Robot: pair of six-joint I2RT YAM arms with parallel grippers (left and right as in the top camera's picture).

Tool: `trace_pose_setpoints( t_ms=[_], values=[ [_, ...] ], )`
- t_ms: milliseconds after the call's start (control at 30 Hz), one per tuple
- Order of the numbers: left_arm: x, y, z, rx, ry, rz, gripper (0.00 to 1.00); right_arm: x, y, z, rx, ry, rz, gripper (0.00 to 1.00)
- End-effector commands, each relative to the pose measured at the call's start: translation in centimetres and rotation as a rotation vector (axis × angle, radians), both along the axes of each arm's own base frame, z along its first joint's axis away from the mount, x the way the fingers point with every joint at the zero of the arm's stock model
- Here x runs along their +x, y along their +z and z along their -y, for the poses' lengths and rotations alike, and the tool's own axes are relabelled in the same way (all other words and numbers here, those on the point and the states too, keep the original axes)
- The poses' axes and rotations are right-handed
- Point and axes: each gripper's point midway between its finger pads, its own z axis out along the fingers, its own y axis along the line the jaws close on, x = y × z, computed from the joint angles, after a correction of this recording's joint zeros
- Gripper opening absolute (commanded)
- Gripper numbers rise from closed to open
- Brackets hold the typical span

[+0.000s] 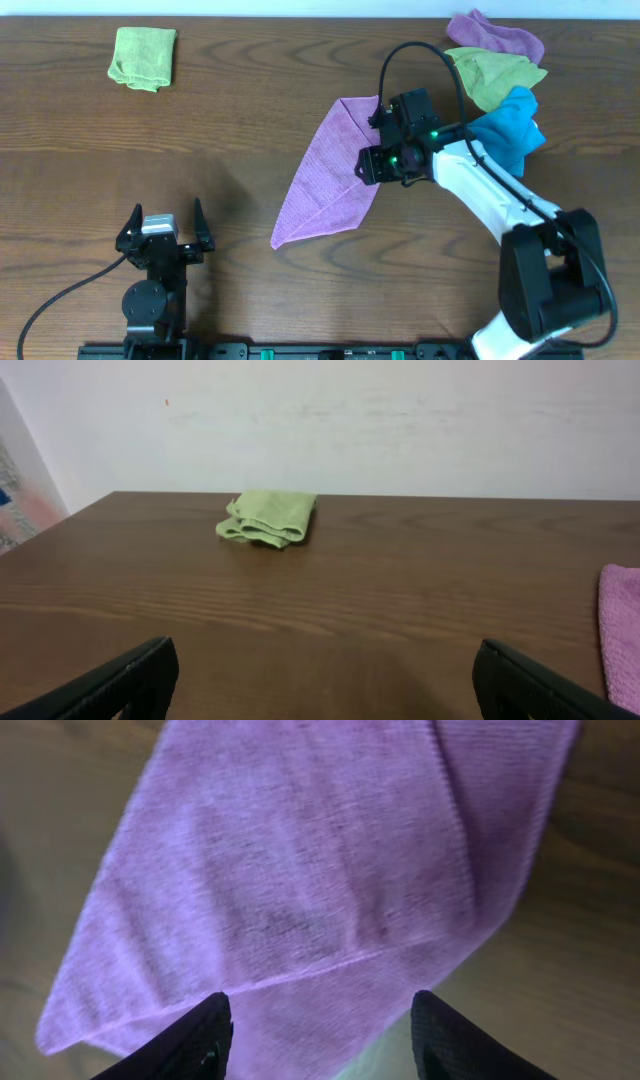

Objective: Fold the cloth

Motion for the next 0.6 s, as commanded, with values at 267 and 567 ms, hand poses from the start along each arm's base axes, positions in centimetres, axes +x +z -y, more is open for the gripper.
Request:
trace_pose_setpoints(
  t_ms=[267,567],
  values=[
    [-0.2,-1.8,-0.8,0.016,0.045,-0.059,0.95,3.1,-1.0,2.7,0.025,-0.088,0.04,0.52],
    [-0.2,-1.8,-0.8,0.016,0.045,-0.059,0.96,3.1,-2.7,1.6,0.082,-0.078,0.001,0.48]
  ],
)
